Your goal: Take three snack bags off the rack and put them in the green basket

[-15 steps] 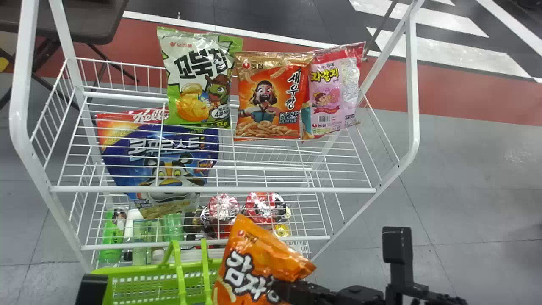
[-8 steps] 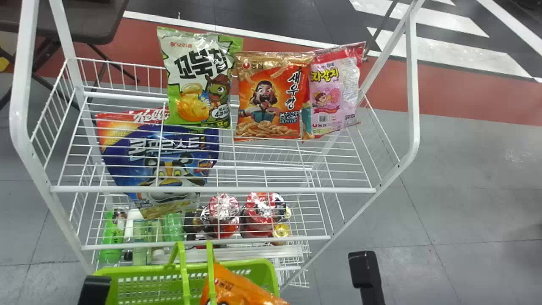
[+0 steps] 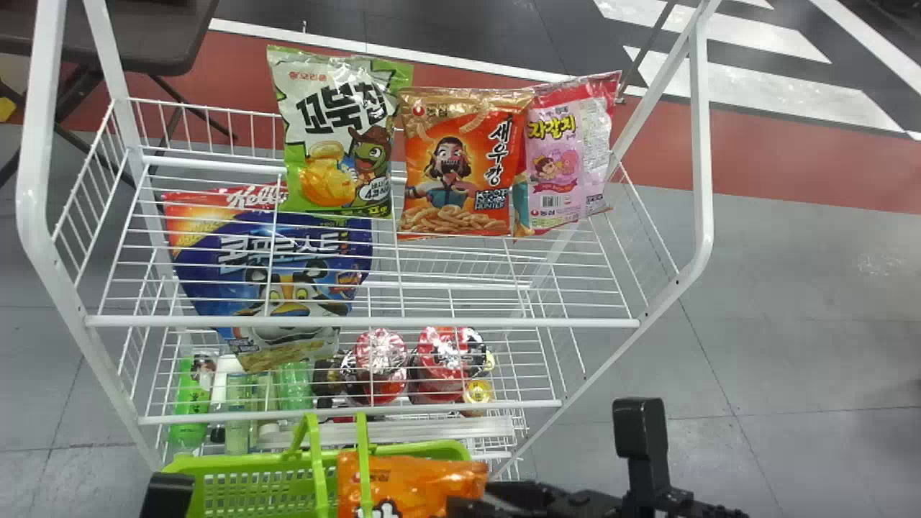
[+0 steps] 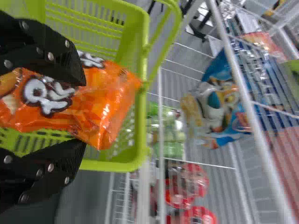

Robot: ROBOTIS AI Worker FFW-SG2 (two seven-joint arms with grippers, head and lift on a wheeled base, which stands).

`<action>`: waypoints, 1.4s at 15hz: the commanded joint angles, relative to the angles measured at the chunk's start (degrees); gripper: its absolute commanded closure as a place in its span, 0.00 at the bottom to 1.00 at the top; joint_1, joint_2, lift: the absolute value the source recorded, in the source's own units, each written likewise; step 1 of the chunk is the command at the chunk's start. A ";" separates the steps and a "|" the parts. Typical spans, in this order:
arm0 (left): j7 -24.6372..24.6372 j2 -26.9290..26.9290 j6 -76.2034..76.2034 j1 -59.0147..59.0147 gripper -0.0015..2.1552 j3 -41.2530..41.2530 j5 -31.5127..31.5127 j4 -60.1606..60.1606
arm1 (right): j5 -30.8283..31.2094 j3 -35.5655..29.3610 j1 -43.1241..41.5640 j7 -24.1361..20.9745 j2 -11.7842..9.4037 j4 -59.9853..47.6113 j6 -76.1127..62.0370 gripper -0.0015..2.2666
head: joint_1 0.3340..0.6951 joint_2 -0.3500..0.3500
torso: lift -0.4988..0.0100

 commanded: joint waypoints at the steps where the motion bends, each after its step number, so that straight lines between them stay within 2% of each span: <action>1: 0.10 -0.03 0.01 0.00 0.82 -0.26 -0.20 -0.01 | 0.42 0.00 0.18 -0.30 0.05 1.25 -9.98 0.03 | 1.00 0.00 | 0.93; 4: 0.19 -0.03 0.01 0.09 0.82 -0.34 -0.20 -0.01 | -0.37 0.44 -0.08 -0.21 0.14 3.35 -14.38 0.03 | 1.00 0.00 | 0.93; 8: 0.36 -0.03 -0.16 0.09 0.82 -0.52 -0.29 -0.01 | -0.55 1.49 0.00 -0.30 0.14 4.41 -12.62 0.03 | 1.00 0.00 | 0.93; 9: 0.36 -0.03 -0.16 0.09 0.82 -0.52 -0.37 0.08 | -0.64 1.41 0.71 -0.73 0.23 4.94 -17.72 0.03 | 1.00 0.00 | 0.93; 10: 0.36 -0.03 -0.16 0.09 0.82 -0.52 -0.55 0.08 | -1.16 1.41 1.85 -2.05 0.58 6.08 -29.67 0.03 | 1.00 0.00 | 0.93; 13: 0.45 0.14 -0.16 0.18 0.82 -0.78 -1.16 0.08 | -2.04 1.85 0.88 -2.14 0.75 7.84 -49.53 0.03 | 1.00 0.00 | 0.93; 15: 0.45 0.32 0.19 0.18 0.82 -1.40 -1.43 -0.01 | -2.04 2.99 -3.51 -4.07 1.37 10.74 -54.98 0.03 | 1.00 0.00 | 0.93; 17: 0.54 0.58 0.19 0.26 0.82 -1.75 -1.52 -0.01 | -1.51 3.52 -10.54 -5.31 3.04 15.40 -56.39 0.03 | 1.00 0.00 | 0.93; 21: 0.45 0.85 0.89 0.35 0.82 -2.01 -1.78 -0.45 | -0.37 4.04 -24.78 -9.52 3.21 26.56 -56.92 0.03 | 1.00 0.00 | 0.93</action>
